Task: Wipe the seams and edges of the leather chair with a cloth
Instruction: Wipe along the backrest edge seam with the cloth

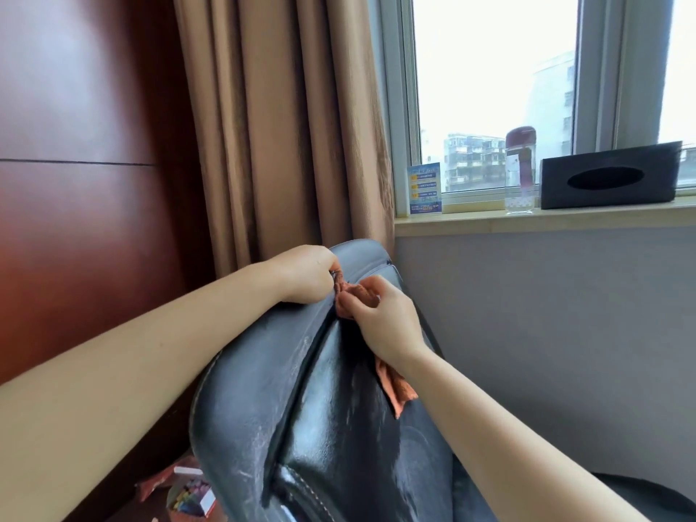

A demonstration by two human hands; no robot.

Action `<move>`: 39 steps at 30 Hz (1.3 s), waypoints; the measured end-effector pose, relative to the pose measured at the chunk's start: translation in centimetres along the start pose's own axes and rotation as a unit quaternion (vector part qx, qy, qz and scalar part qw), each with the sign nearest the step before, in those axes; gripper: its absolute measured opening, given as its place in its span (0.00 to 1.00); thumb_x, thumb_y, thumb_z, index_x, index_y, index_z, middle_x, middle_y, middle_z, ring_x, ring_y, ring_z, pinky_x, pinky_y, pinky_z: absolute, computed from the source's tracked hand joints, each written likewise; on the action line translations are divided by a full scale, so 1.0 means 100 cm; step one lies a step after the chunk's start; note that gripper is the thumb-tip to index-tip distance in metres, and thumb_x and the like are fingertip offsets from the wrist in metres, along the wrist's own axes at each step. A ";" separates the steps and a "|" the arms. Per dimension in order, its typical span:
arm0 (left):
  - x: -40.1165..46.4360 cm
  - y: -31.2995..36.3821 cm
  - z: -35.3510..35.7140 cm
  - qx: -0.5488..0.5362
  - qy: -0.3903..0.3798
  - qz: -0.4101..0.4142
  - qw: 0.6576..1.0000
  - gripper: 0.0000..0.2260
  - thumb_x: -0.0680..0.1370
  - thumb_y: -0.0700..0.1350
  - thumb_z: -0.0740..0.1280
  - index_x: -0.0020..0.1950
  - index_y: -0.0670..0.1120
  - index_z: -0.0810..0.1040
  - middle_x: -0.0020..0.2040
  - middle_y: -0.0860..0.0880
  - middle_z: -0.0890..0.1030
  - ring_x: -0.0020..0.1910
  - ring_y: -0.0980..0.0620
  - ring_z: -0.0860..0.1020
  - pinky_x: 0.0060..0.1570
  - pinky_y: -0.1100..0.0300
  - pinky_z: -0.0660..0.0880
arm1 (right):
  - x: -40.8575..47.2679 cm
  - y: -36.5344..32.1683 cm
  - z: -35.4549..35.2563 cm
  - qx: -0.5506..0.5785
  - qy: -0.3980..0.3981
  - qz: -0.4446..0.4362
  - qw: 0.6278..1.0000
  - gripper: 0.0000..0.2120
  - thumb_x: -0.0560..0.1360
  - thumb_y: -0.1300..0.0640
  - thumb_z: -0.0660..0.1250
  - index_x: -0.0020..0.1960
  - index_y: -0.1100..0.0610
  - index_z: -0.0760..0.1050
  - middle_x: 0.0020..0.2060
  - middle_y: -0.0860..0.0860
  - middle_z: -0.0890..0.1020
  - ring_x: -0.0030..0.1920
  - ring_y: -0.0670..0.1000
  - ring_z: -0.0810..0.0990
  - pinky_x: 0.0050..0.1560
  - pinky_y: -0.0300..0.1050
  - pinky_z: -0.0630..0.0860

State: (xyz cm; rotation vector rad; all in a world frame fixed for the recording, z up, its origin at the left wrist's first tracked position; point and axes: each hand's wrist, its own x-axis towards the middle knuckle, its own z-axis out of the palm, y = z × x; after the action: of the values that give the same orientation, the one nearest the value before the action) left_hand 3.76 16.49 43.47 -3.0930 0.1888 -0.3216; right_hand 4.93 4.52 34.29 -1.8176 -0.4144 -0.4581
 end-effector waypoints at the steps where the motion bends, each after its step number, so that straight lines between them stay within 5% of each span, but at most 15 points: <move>1: 0.002 -0.002 0.001 0.001 -0.003 0.000 1.000 0.15 0.77 0.35 0.56 0.59 0.42 0.78 0.63 0.45 0.77 0.63 0.46 0.73 0.63 0.53 0.70 | -0.001 0.002 0.001 -0.015 -0.006 -0.021 1.000 0.09 0.73 0.49 0.67 0.42 0.55 0.75 0.41 0.48 0.80 0.47 0.52 0.77 0.49 0.47 0.72; 6: 0.022 -0.006 0.003 0.008 -0.027 0.013 1.000 0.14 0.79 0.38 0.57 0.62 0.40 0.75 0.66 0.45 0.74 0.66 0.46 0.71 0.66 0.54 0.67 | -0.009 0.009 0.001 -0.059 -0.050 -0.088 0.993 0.08 0.76 0.52 0.64 0.52 0.54 0.78 0.51 0.47 0.76 0.55 0.53 0.70 0.53 0.40 0.64; 11: 0.043 -0.007 0.005 0.003 -0.043 0.014 0.999 0.19 0.80 0.39 0.56 0.71 0.44 0.69 0.73 0.48 0.67 0.72 0.50 0.64 0.70 0.59 0.60 | -0.005 0.016 0.000 -0.056 -0.051 -0.125 0.989 0.07 0.75 0.53 0.65 0.43 0.54 0.79 0.42 0.49 0.75 0.50 0.56 0.73 0.54 0.46 0.70; 18: 0.052 -0.010 0.012 0.012 -0.026 0.025 0.999 0.16 0.80 0.40 0.56 0.67 0.46 0.73 0.71 0.49 0.70 0.70 0.50 0.67 0.68 0.58 0.63 | 0.033 0.024 0.011 -0.083 -0.018 -0.086 0.993 0.15 0.75 0.52 0.65 0.30 0.50 0.72 0.35 0.51 0.72 0.44 0.57 0.73 0.44 0.46 0.68; 25: 0.060 -0.011 0.012 -0.003 -0.008 0.030 1.000 0.18 0.77 0.35 0.54 0.62 0.45 0.77 0.65 0.48 0.76 0.64 0.49 0.72 0.61 0.60 0.68 | 0.048 0.030 0.001 -0.088 -0.065 -0.081 0.991 0.10 0.76 0.52 0.65 0.38 0.53 0.80 0.41 0.51 0.75 0.48 0.53 0.74 0.51 0.43 0.69; 30: 0.060 -0.009 0.012 -0.013 -0.006 0.013 1.000 0.21 0.78 0.35 0.53 0.69 0.46 0.72 0.70 0.50 0.71 0.70 0.51 0.67 0.69 0.59 0.63 | 0.013 0.023 -0.002 0.020 -0.070 -0.126 0.989 0.05 0.75 0.57 0.68 0.43 0.53 0.83 0.41 0.50 0.75 0.42 0.43 0.74 0.47 0.28 0.67; 35: 0.057 -0.006 0.012 -0.040 -0.009 0.013 0.999 0.16 0.76 0.33 0.53 0.57 0.39 0.77 0.63 0.41 0.76 0.63 0.43 0.72 0.51 0.62 0.66 | 0.049 0.032 0.005 -0.068 -0.026 -0.116 0.991 0.07 0.75 0.55 0.66 0.44 0.52 0.83 0.41 0.54 0.79 0.44 0.52 0.77 0.50 0.45 0.72; 39: 0.057 -0.007 0.011 -0.038 -0.009 0.013 0.999 0.19 0.74 0.33 0.52 0.59 0.41 0.77 0.65 0.46 0.76 0.65 0.46 0.71 0.61 0.59 0.68 | 0.078 0.039 0.007 -0.116 -0.022 -0.056 0.991 0.09 0.76 0.52 0.65 0.49 0.54 0.83 0.46 0.54 0.84 0.50 0.55 0.79 0.53 0.47 0.74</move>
State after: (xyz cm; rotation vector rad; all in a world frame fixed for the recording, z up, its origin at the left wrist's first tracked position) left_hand 9.65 16.50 43.58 -3.1632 0.2458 -0.2915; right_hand 13.68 4.52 34.89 -2.0392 -0.5135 -0.5634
